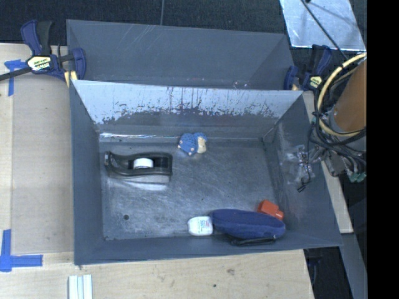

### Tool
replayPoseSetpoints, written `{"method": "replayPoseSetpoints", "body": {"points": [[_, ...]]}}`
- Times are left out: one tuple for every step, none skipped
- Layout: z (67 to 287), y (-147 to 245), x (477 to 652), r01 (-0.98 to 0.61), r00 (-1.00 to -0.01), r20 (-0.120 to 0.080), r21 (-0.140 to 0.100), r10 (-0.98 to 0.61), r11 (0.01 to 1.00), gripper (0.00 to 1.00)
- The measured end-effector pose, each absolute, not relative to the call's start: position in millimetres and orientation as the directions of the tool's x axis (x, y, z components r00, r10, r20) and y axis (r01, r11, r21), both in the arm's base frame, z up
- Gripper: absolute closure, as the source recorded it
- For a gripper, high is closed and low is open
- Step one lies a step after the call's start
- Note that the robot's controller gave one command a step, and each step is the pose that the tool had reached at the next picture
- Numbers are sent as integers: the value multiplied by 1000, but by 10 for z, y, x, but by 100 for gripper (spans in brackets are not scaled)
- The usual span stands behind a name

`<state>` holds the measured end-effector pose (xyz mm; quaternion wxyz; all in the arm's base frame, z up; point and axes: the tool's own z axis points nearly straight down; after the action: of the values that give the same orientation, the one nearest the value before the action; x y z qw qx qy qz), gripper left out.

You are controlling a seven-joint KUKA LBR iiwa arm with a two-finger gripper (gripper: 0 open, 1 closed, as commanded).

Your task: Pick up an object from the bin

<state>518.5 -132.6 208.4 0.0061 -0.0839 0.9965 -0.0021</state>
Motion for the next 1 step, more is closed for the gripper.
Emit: {"method": "replayPoseSetpoints", "body": {"points": [[2036, -1318, 5169, -169, -986, -4, -2, -169, 986, 0]]}}
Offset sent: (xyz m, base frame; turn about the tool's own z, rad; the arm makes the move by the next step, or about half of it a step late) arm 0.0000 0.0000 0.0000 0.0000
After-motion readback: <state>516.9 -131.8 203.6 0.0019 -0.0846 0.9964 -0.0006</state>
